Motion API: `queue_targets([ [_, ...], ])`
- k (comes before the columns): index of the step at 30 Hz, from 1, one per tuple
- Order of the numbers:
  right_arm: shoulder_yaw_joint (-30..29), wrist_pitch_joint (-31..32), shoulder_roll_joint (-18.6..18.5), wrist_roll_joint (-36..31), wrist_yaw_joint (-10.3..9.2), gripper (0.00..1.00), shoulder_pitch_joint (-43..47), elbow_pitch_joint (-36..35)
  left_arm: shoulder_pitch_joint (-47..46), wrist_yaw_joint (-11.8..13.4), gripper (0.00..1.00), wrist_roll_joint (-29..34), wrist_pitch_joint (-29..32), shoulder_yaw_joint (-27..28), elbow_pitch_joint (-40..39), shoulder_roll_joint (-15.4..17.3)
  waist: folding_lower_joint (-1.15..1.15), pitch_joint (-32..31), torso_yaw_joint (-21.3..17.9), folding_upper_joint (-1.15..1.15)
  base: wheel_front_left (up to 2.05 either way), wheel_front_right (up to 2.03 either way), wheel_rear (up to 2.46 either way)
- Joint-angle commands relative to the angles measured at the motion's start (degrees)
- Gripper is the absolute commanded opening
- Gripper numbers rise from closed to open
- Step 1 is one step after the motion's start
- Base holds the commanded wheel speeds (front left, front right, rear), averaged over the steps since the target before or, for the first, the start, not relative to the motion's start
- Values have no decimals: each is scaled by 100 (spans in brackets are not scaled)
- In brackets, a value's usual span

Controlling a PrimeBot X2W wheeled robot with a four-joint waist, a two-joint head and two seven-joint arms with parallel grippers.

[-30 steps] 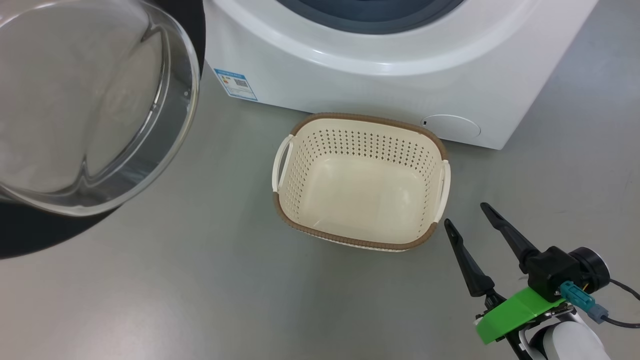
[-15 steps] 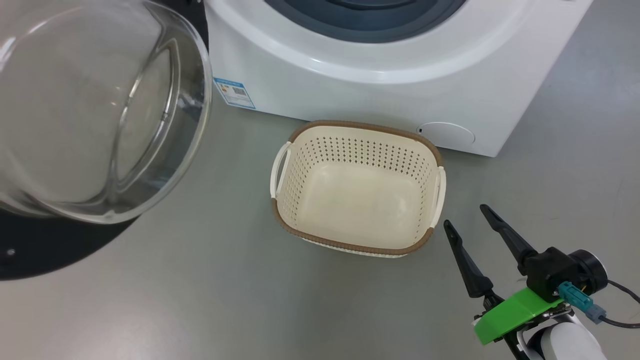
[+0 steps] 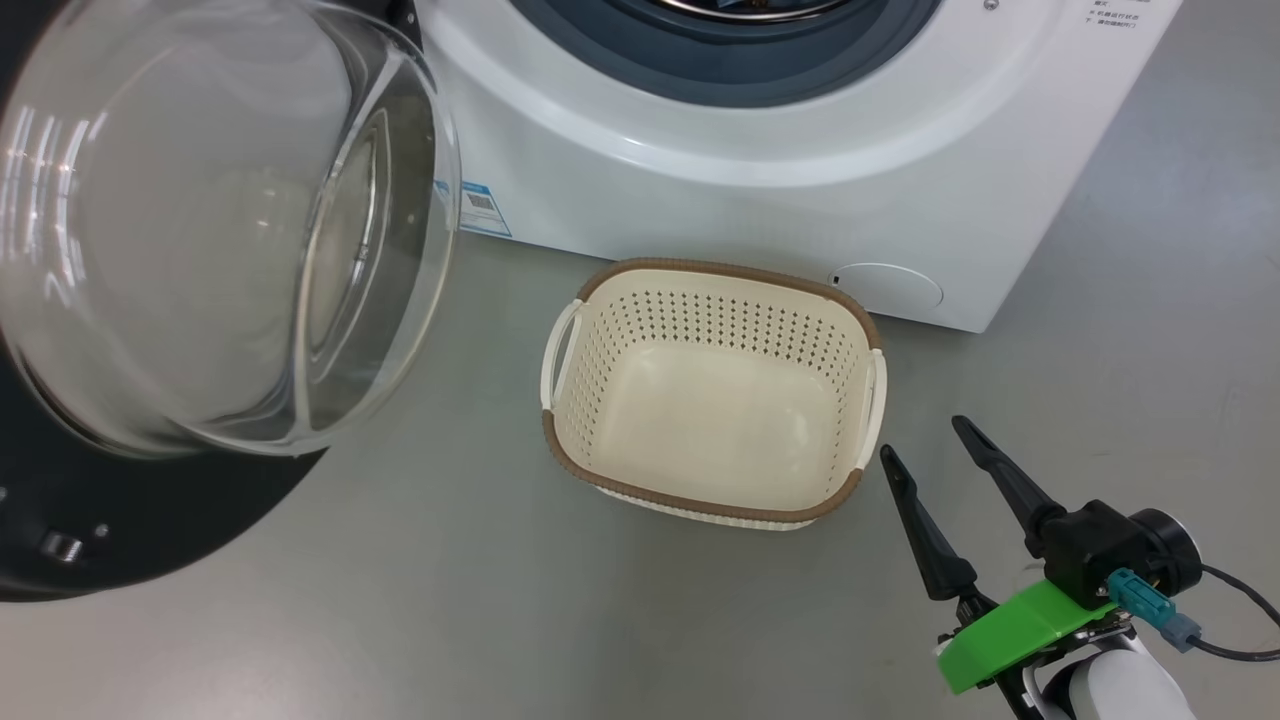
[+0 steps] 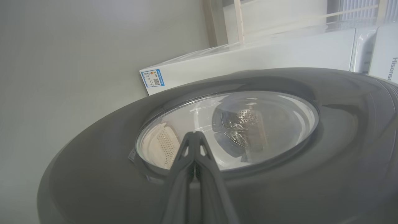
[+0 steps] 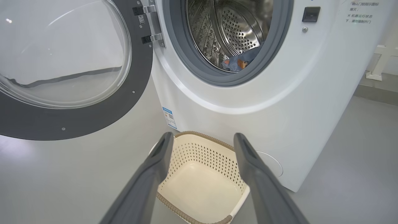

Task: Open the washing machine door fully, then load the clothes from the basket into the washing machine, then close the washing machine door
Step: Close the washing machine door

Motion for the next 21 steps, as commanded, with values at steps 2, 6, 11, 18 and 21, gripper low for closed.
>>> queue_targets([
  [2,105,-69,50,30,9,100,-27,-94,221,9,0,-133,303,59,-412,191,0,-23,2,-1,0,0,0],
  [6,91,-92,83,29,9,100,-19,-67,476,55,0,-346,679,51,-945,-102,0,-52,2,-1,0,0,0],
  [11,78,-118,109,34,9,100,-26,-32,893,118,0,-504,993,0,-1636,-503,0,-73,-2,-1,0,0,0],
  [18,52,-142,135,23,9,100,-16,24,1303,305,0,-748,1291,-96,-2537,-1119,0,-103,-17,-1,0,0,0],
  [21,48,-150,139,26,9,100,-20,46,1475,361,0,-826,1421,-183,-2910,-1365,0,-122,-38,-1,0,0,0],
])
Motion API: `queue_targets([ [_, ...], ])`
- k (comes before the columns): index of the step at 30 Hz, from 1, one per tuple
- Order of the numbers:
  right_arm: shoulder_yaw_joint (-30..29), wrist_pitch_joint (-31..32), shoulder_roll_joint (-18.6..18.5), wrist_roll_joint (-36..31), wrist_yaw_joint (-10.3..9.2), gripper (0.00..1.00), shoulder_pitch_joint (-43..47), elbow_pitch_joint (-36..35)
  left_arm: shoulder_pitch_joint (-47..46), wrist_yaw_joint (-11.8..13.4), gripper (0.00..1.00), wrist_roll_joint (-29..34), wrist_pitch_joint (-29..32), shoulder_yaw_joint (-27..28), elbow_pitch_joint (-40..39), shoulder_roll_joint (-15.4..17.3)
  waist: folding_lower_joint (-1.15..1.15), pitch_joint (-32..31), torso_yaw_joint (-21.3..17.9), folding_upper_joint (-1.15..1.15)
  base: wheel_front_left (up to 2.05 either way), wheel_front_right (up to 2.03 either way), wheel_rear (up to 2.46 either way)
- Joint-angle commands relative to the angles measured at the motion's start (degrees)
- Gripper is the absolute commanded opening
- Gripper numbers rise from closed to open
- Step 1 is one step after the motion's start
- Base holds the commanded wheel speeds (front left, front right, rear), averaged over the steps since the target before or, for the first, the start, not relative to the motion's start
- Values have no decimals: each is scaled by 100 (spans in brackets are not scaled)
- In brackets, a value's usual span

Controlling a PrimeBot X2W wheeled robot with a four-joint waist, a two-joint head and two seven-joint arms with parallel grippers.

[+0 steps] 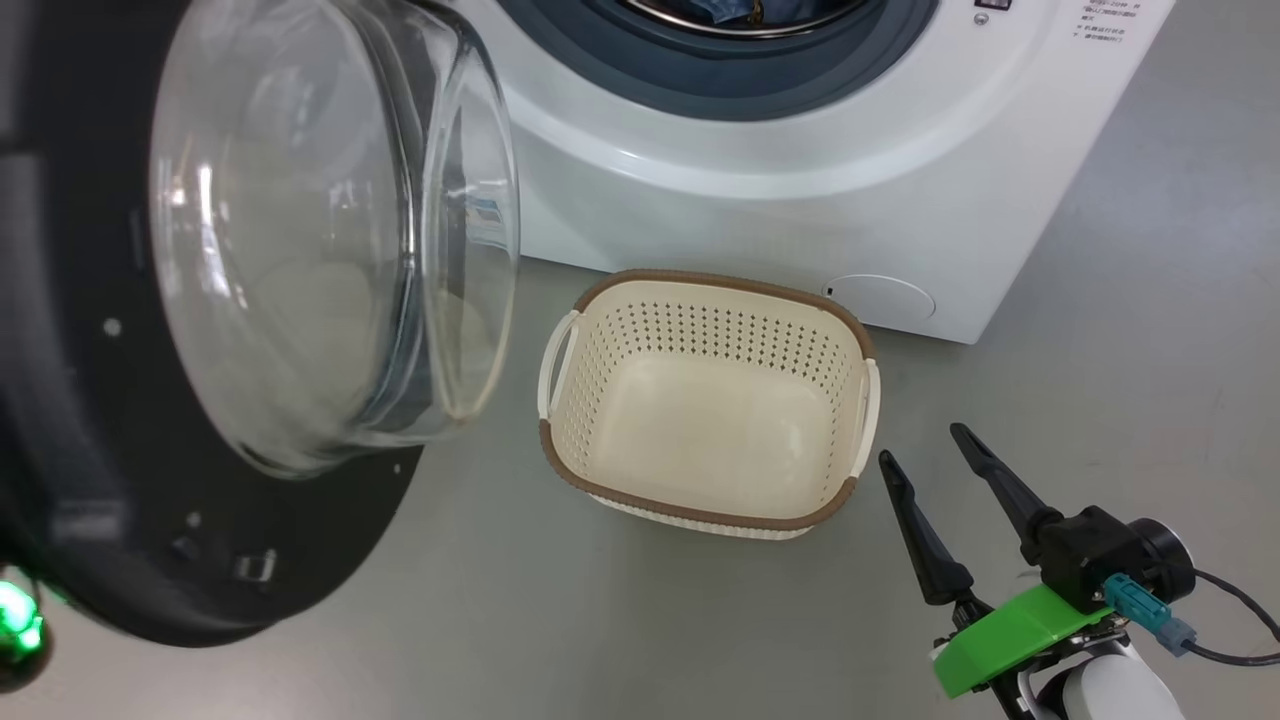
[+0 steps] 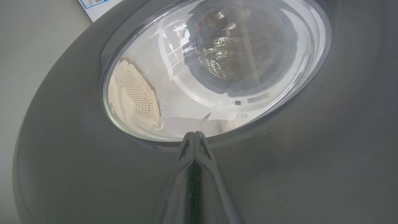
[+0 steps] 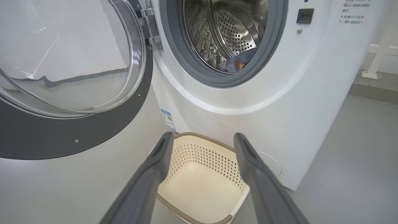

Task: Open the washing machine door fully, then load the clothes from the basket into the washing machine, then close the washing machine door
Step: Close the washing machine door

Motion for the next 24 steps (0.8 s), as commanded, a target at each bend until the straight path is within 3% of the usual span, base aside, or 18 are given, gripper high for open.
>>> queue_targets([
  [1,114,-66,32,26,9,100,-27,-116,96,15,0,-59,114,79,-226,185,0,-8,-8,0,0,0,0],
  [6,76,-82,59,16,9,100,-10,-71,220,117,0,-366,308,-26,-706,-308,0,-44,-25,0,0,0,0],
  [12,102,-98,87,14,9,100,-22,-41,372,123,0,-580,384,-326,-1076,-672,0,-73,-94,0,0,0,0],
  [18,76,-110,83,14,9,100,-17,-37,549,209,0,-1051,80,-747,-1378,-799,0,-62,-212,0,0,0,0],
  [24,127,-117,103,15,9,100,-57,-9,793,74,0,-1612,-566,-1489,-1463,-805,0,-26,-446,0,0,0,0],
])
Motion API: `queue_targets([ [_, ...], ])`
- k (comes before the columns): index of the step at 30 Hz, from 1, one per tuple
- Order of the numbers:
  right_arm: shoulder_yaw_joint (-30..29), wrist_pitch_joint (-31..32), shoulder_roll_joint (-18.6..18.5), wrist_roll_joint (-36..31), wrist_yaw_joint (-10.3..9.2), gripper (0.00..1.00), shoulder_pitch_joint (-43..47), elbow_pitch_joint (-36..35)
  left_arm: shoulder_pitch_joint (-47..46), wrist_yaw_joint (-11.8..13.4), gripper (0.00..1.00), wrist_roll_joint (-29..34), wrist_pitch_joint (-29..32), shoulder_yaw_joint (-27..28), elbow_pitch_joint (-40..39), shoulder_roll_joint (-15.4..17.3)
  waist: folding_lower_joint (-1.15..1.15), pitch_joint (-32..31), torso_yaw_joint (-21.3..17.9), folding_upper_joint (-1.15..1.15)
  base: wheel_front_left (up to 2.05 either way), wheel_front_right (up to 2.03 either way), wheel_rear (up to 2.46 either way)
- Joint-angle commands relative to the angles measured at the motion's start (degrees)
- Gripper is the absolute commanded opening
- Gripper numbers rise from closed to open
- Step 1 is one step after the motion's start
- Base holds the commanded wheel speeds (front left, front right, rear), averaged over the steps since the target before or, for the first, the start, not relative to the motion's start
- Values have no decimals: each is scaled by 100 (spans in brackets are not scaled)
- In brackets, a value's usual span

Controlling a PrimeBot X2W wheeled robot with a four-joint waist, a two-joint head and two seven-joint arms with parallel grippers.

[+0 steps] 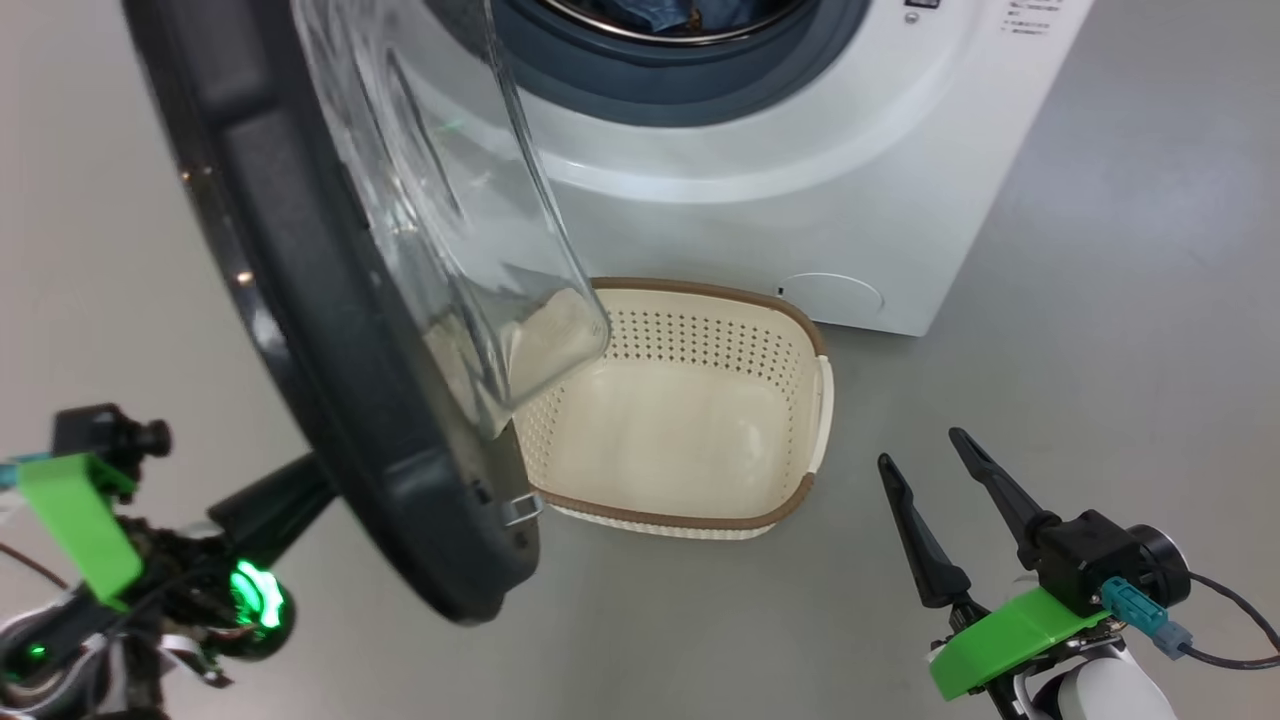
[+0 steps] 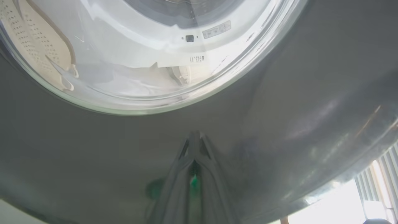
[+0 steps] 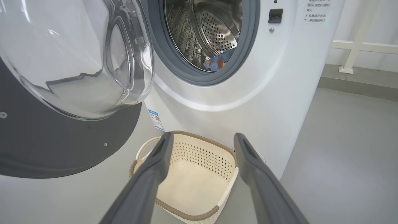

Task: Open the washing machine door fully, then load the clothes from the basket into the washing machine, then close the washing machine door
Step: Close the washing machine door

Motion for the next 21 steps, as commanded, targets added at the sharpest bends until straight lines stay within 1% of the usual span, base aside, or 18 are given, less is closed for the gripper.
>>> queue_targets([
  [1,167,-52,36,17,9,100,-61,-104,98,-93,0,-150,-127,-83,-199,110,0,26,-139,0,0,0,0],
  [12,184,-65,52,32,9,100,-98,-53,13,-482,0,-794,-1113,-1065,170,109,0,90,-584,0,0,0,0],
  [17,217,-70,87,41,9,100,-125,-18,-129,-548,0,-1020,-1563,-1468,372,109,0,101,-761,0,0,0,0],
  [18,217,-70,87,41,9,100,-125,-18,-129,-548,0,-1020,-1563,-1468,372,109,0,101,-761,0,0,0,0],
  [21,223,-73,97,53,9,100,-146,4,-246,-556,0,-1164,-1818,-1651,404,109,0,116,-863,0,0,0,0],
])
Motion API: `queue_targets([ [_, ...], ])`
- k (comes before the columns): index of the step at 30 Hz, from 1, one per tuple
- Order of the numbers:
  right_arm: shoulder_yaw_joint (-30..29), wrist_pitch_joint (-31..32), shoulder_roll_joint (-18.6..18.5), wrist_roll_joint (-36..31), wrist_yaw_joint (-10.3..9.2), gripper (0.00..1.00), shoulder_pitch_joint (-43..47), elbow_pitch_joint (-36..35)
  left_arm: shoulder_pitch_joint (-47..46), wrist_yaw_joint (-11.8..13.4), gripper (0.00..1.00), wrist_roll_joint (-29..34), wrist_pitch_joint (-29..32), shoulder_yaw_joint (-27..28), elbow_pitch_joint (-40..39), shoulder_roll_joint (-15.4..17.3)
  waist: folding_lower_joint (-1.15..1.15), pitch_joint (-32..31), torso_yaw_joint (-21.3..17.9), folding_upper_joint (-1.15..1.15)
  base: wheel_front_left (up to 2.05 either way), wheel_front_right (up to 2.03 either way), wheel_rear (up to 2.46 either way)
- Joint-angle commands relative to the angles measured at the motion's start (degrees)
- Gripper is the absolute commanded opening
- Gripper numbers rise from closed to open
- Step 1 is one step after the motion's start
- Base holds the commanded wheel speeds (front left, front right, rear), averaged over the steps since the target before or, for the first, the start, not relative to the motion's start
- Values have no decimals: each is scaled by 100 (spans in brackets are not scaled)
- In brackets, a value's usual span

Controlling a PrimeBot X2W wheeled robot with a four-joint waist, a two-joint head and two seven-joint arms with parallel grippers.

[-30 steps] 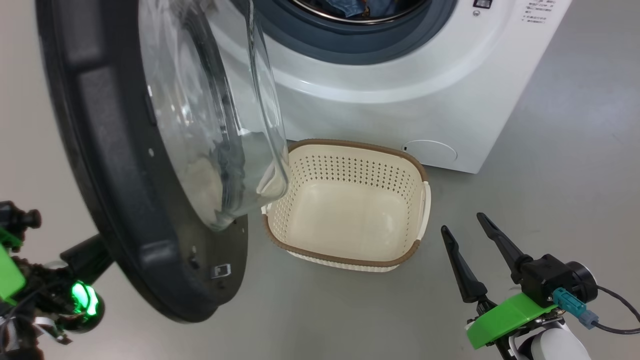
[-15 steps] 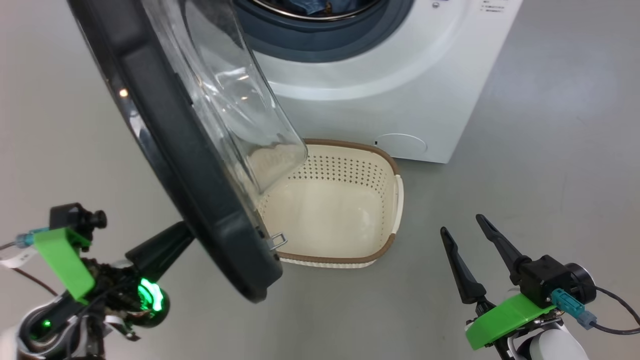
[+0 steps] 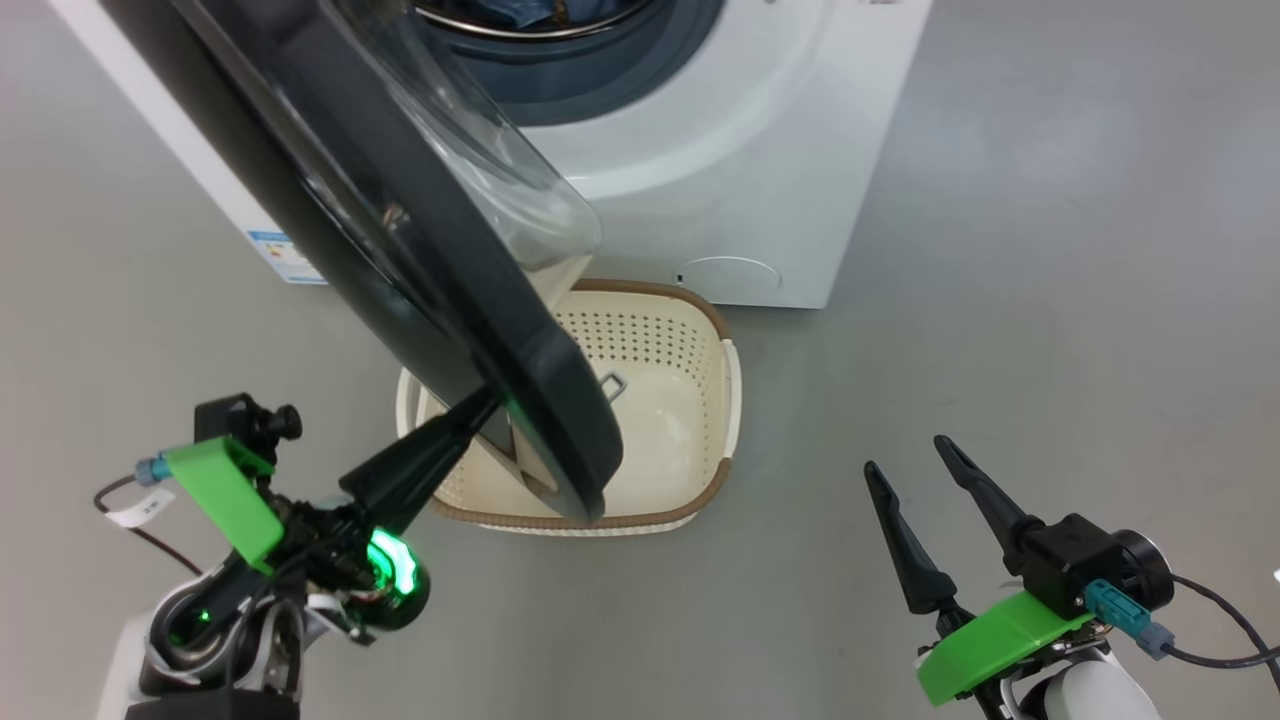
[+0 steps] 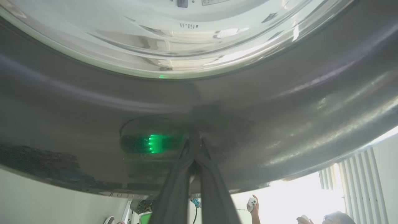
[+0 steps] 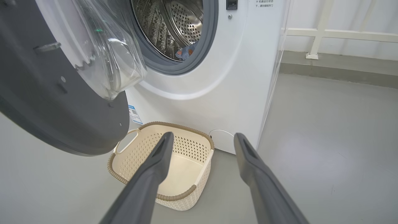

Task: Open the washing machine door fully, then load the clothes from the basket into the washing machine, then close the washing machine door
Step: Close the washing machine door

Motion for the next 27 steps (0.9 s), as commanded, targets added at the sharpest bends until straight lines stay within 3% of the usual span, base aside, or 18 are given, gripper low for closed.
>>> queue_targets([
  [1,134,-71,43,55,9,100,-138,-112,-219,-37,0,-112,-49,91,-137,99,0,20,-84,0,0,0,0],
  [13,100,-74,183,109,9,100,-245,-139,-686,-40,0,-539,-1427,-215,-129,99,0,172,-612,0,0,0,0],
  [27,-24,-75,299,131,9,100,-300,-124,-1187,-40,0,-425,-2890,-923,67,98,0,223,-1209,0,0,0,0],
])
